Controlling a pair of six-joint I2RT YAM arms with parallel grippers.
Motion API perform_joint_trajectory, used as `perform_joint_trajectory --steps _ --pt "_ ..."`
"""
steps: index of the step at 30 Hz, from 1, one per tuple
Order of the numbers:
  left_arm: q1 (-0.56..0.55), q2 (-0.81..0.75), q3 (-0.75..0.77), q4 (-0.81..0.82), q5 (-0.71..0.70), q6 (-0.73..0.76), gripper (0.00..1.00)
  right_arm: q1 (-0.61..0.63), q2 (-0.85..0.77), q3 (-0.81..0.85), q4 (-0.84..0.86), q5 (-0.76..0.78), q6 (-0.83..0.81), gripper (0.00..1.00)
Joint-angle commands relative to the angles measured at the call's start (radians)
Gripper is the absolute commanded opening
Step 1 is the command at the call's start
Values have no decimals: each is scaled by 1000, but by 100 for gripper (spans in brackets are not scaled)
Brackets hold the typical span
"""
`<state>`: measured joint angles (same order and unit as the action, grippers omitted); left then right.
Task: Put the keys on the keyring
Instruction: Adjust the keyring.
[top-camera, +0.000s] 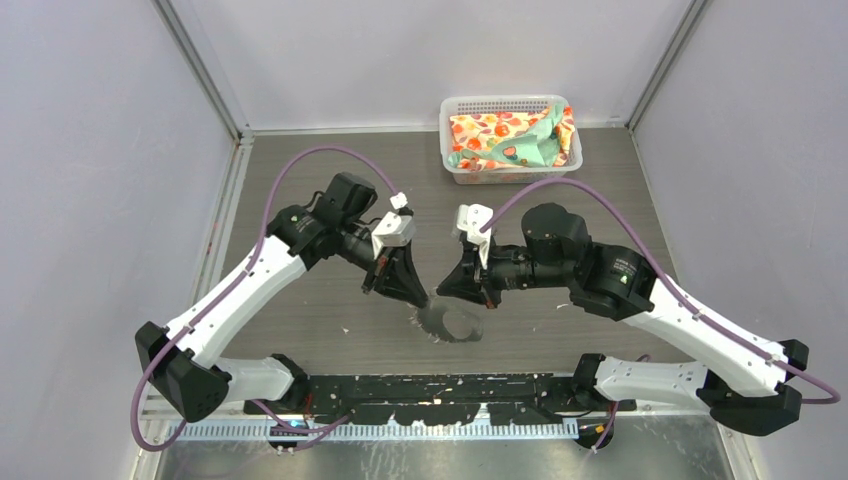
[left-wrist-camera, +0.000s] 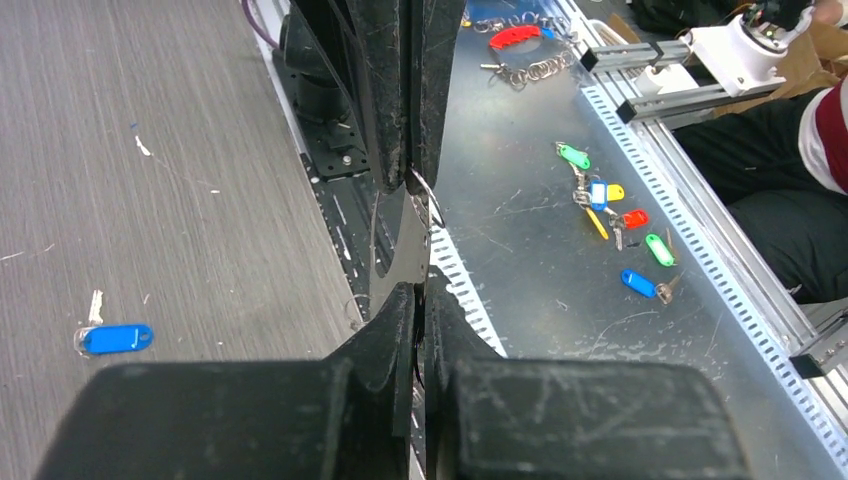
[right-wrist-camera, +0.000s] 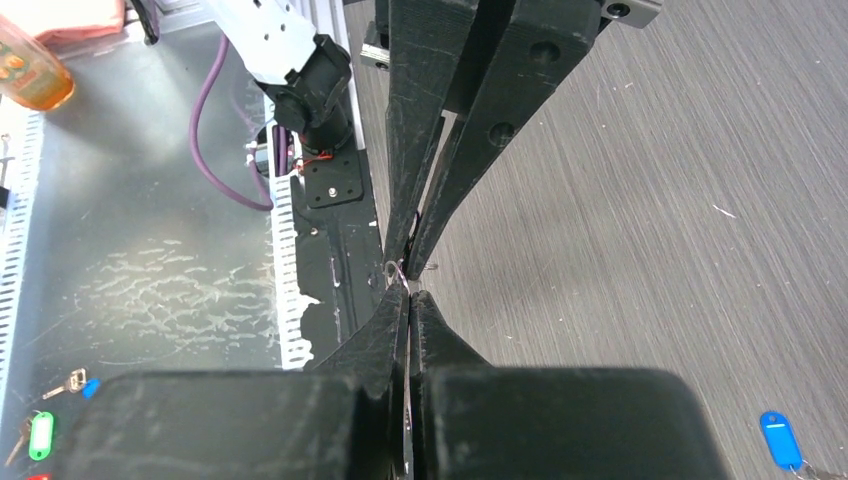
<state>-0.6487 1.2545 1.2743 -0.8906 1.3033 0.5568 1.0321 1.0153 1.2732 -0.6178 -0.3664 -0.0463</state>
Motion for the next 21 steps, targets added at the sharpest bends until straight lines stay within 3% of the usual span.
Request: perform_joint_trajectory --steps 1,2,4,5,10,13,21 --pt "20 -10 47 35 60 -58 0 7 0 67 -63 -22 -15 1" --pt "23 -9 47 49 46 -62 1 6 3 74 -74 -21 -13 1" --pt "30 -11 45 104 -17 -80 25 8 10 88 -91 -10 -6 1" --pt "37 -15 41 142 -51 -96 33 9 11 93 -99 1 -1 1" --pt "49 -94 -44 459 -459 -222 57 12 39 148 -173 145 36 1" --pt "55 -154 -101 583 -592 -232 64 15 71 187 -215 239 62 1" --pt "55 -250 -166 584 -593 -466 66 66 224 332 -331 652 161 1"
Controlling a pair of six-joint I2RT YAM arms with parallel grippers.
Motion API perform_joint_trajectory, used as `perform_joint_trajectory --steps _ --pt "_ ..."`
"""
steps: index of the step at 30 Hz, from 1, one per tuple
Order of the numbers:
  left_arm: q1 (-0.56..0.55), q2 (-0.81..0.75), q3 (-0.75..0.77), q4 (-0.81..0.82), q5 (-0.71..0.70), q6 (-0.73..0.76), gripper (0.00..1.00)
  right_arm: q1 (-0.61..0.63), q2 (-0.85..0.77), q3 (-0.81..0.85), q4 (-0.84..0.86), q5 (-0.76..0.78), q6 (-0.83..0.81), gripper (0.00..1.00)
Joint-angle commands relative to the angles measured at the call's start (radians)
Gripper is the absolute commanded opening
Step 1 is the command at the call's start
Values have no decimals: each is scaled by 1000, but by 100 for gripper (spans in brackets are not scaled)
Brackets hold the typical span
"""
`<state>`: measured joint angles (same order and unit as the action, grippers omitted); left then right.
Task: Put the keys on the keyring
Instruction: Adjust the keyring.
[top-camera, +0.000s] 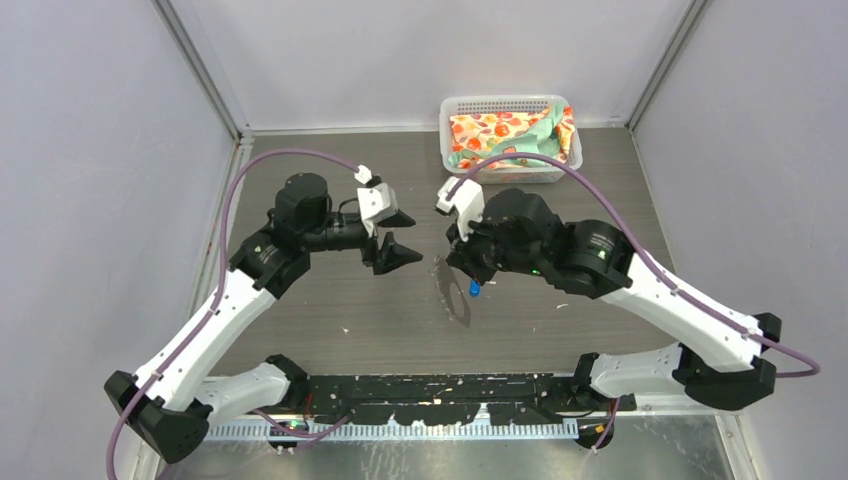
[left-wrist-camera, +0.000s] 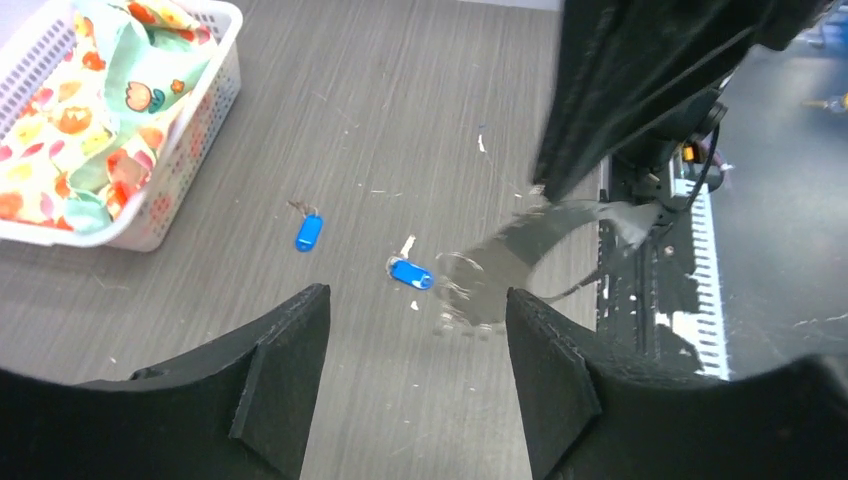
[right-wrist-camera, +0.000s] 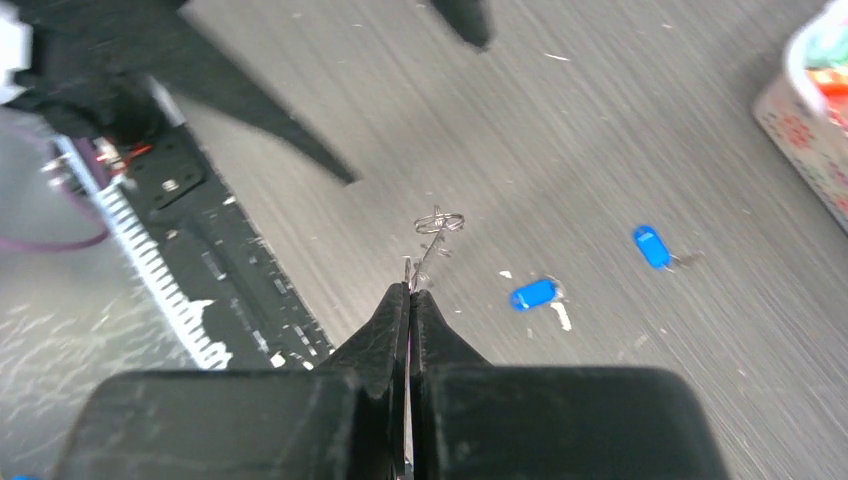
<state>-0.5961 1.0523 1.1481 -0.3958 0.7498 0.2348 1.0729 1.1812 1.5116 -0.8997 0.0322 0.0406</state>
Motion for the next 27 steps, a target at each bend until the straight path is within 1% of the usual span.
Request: perform_joint_trajectory --steps 1,6,9,11,12,13,16,19,24,27 --pt "2 -57 -52 96 -45 -161 66 30 88 124 -74 305 95 1" --pt "3 -74 -109 98 -25 -222 67 47 214 256 -189 492 203 1" --pt "-1 -84 -163 178 -25 -316 70 49 278 323 -227 566 277 1" --pt "-14 -82 -193 227 -42 -349 76 50 324 364 -243 606 322 1" --pt "-33 -78 -201 244 -72 -349 80 51 351 388 -254 624 346 1" --pt "-53 -72 -205 253 -111 -343 82 51 388 411 -263 635 363 1" --pt "-101 -62 -219 295 -183 -313 84 50 460 475 -280 667 424 1" --pt "-129 -46 -225 321 -255 -292 91 51 478 469 -231 680 464 1" --pt "-134 -44 -246 318 -432 -274 91 51 472 441 -177 684 490 1" --pt "-134 -55 -277 310 -449 -251 86 51 457 429 -158 684 503 1"
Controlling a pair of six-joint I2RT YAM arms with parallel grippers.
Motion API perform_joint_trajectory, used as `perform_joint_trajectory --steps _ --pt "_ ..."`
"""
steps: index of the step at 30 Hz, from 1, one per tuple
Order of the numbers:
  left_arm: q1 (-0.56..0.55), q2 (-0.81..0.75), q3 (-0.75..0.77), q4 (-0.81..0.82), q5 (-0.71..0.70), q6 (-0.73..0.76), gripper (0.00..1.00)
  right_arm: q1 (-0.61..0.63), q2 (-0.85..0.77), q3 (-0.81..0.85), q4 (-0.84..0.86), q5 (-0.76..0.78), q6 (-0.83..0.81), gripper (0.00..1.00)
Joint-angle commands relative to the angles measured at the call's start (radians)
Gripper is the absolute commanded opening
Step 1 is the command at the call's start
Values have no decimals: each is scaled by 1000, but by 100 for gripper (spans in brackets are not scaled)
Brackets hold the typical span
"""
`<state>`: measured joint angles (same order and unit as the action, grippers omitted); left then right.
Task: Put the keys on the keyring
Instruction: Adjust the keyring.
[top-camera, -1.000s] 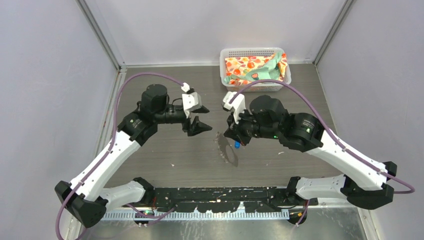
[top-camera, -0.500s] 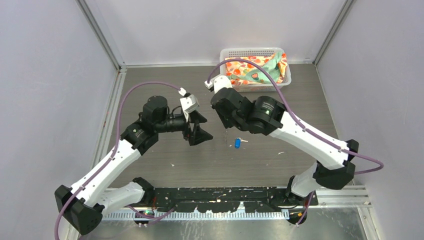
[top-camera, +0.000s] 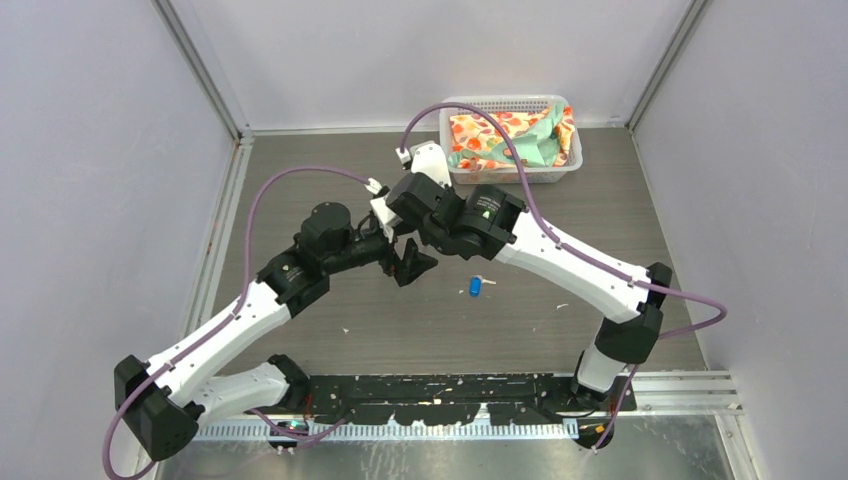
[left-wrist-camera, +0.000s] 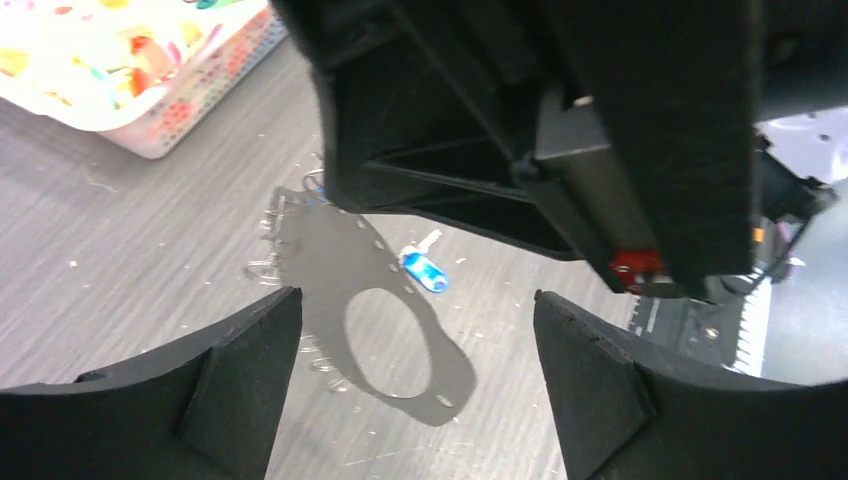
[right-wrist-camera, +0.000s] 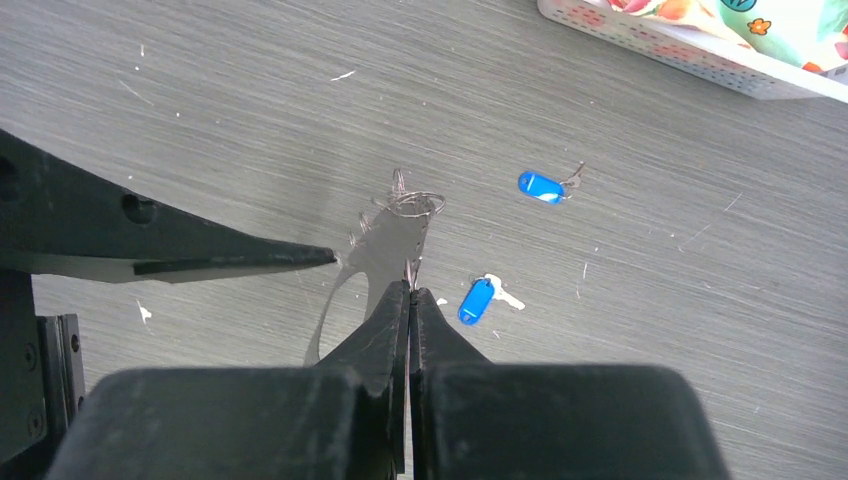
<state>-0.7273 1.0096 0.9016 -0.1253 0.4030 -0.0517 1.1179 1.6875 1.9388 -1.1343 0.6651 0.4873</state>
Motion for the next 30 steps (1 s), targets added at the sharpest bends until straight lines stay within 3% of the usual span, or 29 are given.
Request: perform_joint_trajectory --steps 1,4,9,11,13,16,22,30 --pt "-3 -16 -45 44 -100 41 84 5 -58 -10 92 43 61 1" --pt "-3 -19 -73 71 -126 83 75 5 -95 -52 138 17 78 1" --pt "-3 -34 -87 69 -132 142 48 4 -149 -116 180 -24 106 1" --pt "-3 -45 -93 59 -145 143 45 5 -180 -150 195 -26 120 1" --pt "-3 -56 -89 38 -152 101 48 3 -202 -174 210 -22 130 1" --pt "-1 -91 -77 30 -138 -16 65 1 -224 -200 227 -11 143 1" --pt "-1 -116 -49 39 -33 -154 88 -2 -242 -211 245 -4 168 1" --pt "-1 -93 -48 103 -35 -186 93 -2 -277 -255 289 18 195 1"
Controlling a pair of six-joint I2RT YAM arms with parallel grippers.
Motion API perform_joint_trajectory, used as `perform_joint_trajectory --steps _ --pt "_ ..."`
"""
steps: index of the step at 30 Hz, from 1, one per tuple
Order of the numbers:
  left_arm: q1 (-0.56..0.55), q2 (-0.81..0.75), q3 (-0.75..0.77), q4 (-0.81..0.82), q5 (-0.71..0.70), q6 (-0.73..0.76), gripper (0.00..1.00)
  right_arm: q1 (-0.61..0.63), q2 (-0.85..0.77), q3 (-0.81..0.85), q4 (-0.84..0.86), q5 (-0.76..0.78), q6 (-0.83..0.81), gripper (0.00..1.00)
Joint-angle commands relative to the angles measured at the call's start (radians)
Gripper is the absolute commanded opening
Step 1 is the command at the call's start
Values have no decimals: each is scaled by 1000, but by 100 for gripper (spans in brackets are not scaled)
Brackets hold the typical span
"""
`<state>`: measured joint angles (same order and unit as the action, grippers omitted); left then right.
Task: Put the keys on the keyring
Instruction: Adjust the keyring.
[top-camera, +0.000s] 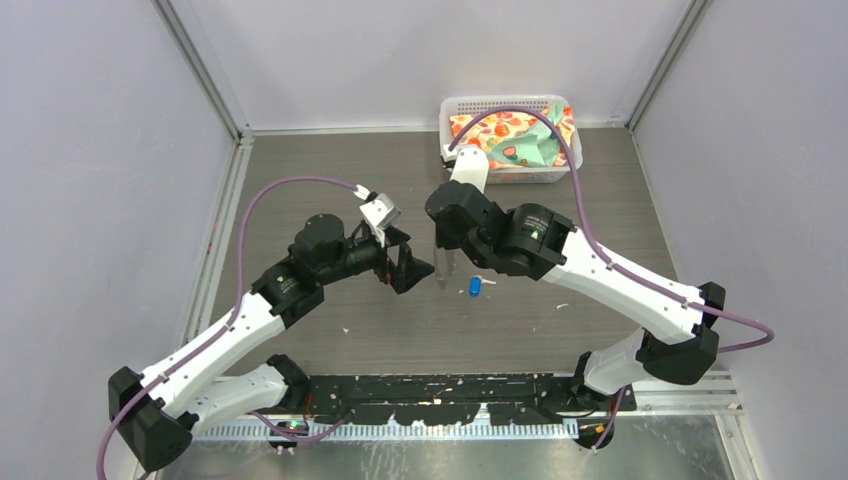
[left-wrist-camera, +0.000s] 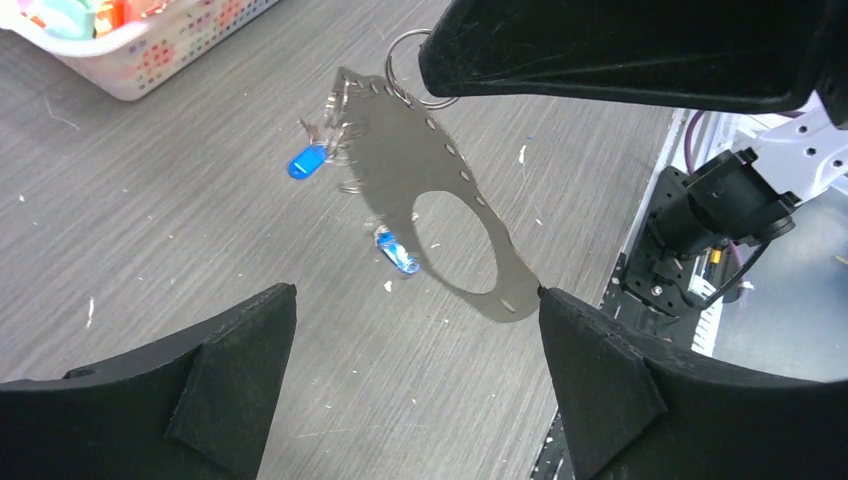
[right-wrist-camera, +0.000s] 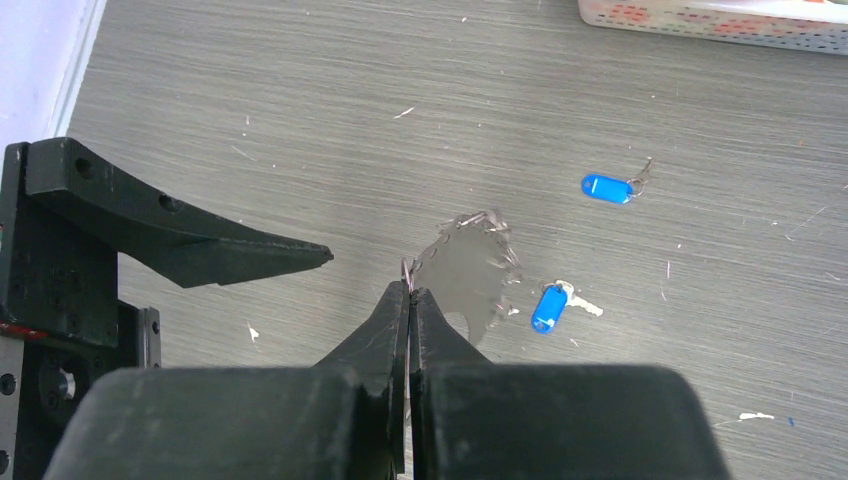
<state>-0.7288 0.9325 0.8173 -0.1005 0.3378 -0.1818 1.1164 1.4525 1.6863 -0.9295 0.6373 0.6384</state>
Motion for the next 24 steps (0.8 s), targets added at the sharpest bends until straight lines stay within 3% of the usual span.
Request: perform_joint_trajectory --steps 1,7,10,17,24 --pt "1 -24 37 74 38 -63 94 0 -43 -3 83 45 43 1" --pt "5 -69 20 94 174 -20 99 -1 -36 -2 72 44 32 1" --pt "5 -65 10 96 171 38 98 0 -36 2 74 39 34 1" --pt "2 62 48 116 16 101 79 0 -46 -5 93 20 51 1" --pt "0 94 78 104 -83 117 69 2 -64 -26 118 15 50 1"
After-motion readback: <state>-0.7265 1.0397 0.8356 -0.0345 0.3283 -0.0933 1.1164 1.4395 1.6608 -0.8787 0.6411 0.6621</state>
